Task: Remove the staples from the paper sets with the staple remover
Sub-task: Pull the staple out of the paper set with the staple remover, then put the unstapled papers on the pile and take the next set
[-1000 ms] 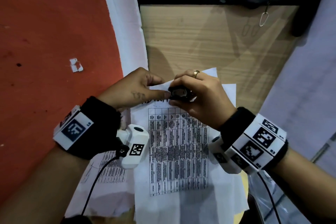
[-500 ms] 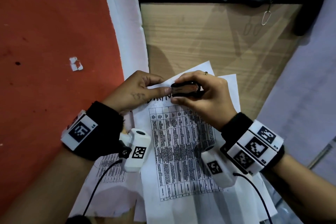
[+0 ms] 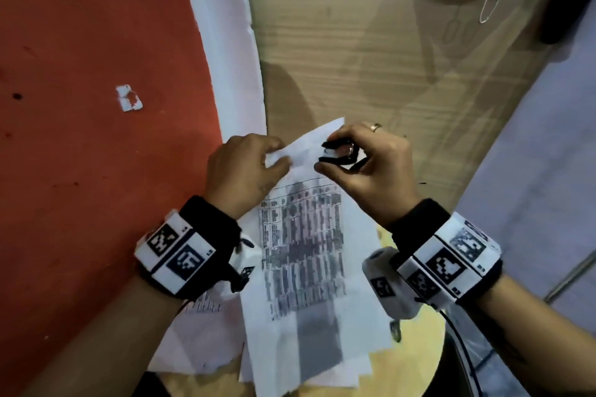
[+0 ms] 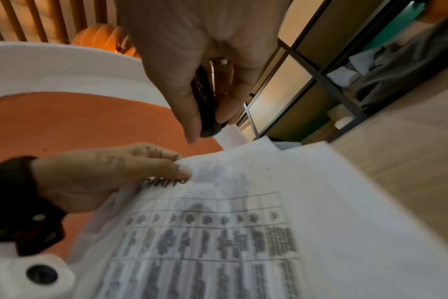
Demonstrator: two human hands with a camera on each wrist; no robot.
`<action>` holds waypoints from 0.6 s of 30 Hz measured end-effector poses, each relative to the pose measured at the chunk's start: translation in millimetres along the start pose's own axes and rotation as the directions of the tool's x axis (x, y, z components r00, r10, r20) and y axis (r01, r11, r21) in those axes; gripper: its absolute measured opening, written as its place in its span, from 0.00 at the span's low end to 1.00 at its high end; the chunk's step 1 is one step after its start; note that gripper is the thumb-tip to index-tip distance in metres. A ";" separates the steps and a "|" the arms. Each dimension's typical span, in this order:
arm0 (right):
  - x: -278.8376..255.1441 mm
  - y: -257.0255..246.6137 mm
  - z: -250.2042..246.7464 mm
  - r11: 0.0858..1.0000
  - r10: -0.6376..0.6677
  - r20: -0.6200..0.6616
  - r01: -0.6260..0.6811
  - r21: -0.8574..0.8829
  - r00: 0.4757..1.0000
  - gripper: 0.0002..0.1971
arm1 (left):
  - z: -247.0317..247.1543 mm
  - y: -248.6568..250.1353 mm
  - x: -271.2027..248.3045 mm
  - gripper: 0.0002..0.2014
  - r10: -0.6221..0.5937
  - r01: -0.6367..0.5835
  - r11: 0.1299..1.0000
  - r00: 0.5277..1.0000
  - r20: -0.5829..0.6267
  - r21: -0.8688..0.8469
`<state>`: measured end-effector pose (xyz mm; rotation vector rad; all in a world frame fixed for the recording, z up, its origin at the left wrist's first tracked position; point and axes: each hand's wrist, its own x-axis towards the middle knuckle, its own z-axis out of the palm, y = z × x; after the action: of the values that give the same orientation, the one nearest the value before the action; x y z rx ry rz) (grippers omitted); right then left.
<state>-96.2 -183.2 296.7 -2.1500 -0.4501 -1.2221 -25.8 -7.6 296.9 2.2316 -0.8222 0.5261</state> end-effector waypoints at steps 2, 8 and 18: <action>-10.6 14.4 1.5 0.995 0.083 0.050 -0.080 -0.057 0.995 0.11 | 2.1 -16.0 -1.1 0.18 -0.016 0.017 1.000 1.000 0.024 -0.011; -78.0 73.0 24.0 0.834 0.535 0.308 -0.433 -0.343 0.787 0.12 | -2.2 -58.8 0.9 0.18 -0.102 0.109 0.993 0.979 0.176 -0.035; -161.1 136.0 62.8 0.631 0.775 0.459 -0.578 -0.518 0.434 0.10 | 12.0 -220.6 38.6 0.08 -0.475 0.241 0.868 0.660 0.582 0.434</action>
<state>-61.9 -242.5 87.6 -2.5642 0.3967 -0.0129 154.5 91.7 207.9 2.8522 -0.6043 -0.4326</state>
